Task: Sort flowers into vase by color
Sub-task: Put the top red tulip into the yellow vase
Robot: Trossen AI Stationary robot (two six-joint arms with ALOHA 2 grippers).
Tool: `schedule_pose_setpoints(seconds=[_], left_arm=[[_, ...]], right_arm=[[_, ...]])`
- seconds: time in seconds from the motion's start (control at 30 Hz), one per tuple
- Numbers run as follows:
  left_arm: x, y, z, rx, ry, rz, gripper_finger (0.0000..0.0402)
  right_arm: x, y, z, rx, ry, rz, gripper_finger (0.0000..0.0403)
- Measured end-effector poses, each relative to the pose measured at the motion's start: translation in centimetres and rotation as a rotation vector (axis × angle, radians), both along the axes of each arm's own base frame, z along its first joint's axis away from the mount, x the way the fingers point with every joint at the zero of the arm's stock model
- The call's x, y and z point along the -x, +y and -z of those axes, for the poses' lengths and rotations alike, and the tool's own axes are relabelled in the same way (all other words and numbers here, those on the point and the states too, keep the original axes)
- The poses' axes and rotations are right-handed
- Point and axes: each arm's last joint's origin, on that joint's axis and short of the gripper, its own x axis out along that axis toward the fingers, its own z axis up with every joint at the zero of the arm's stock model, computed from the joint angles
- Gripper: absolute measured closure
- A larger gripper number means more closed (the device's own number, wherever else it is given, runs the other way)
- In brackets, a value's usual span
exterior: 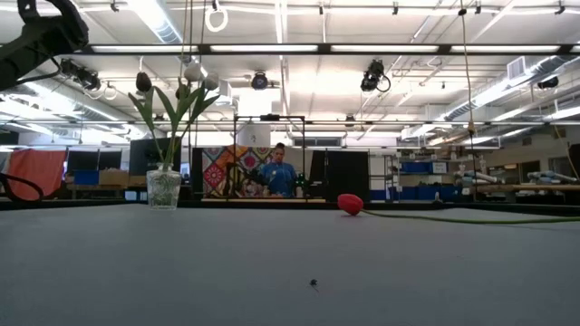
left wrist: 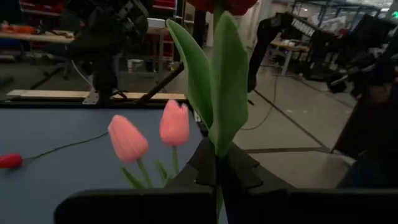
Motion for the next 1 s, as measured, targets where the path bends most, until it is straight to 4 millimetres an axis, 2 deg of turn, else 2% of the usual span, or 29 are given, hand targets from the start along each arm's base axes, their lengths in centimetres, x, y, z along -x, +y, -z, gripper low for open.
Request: schedule_pose_setpoints(seconds=[0.2, 0.57, 0.8, 1.0], left_arm=[[0.1, -0.4, 3.1, 0.028, 0.004, -0.032, 0.0395], [0.2, -0.5, 4.8, 0.03, 0.029, -0.01, 0.0385], [0.2, -0.6, 4.8, 0.051, 0.069, 0.032, 0.0307], [0.3, -0.6, 4.7, 0.064, 0.13, 0.106, 0.0227]], right_arm=[[0.1, 0.3, 0.0, -0.021, -0.008, -0.011, 0.0305], [0.1, 0.2, 0.4, -0.053, 0.019, -0.019, 0.0305], [1.3, -0.7, 3.9, -0.226, 0.342, -0.037, 0.0298], [2.4, -0.7, 5.1, -0.305, 0.481, -0.018, 0.0294]])
